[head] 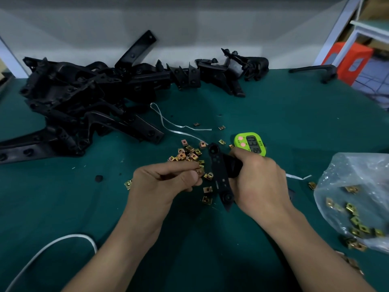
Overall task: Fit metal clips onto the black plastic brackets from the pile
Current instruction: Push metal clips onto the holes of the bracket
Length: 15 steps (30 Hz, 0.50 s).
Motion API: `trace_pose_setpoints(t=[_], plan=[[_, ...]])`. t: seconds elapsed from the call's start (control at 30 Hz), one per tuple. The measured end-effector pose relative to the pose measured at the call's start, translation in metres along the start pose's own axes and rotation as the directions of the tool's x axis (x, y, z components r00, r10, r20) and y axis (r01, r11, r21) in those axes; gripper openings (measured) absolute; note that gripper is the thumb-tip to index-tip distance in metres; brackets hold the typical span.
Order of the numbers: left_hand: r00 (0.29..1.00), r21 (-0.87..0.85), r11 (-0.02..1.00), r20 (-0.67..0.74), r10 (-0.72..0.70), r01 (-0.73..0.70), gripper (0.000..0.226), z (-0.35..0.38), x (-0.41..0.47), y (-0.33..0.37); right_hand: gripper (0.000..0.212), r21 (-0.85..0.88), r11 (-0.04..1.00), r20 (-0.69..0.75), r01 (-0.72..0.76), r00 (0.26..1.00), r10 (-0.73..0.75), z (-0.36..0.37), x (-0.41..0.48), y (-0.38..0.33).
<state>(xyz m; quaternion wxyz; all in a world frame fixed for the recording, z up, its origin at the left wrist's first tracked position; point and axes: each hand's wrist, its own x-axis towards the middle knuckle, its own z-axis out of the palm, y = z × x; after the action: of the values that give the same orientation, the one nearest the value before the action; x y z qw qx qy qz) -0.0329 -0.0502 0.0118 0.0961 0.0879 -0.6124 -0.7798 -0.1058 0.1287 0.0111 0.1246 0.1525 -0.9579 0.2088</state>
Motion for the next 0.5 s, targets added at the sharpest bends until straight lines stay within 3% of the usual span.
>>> trace_pose_setpoints(t=[0.5], plan=[[0.996, -0.047, 0.998, -0.08, -0.044, 0.041, 0.023, 0.0082, -0.0016, 0.004, 0.024, -0.011, 1.0, 0.08, -0.018, 0.997, 0.019, -0.0008, -0.0018, 0.0008]])
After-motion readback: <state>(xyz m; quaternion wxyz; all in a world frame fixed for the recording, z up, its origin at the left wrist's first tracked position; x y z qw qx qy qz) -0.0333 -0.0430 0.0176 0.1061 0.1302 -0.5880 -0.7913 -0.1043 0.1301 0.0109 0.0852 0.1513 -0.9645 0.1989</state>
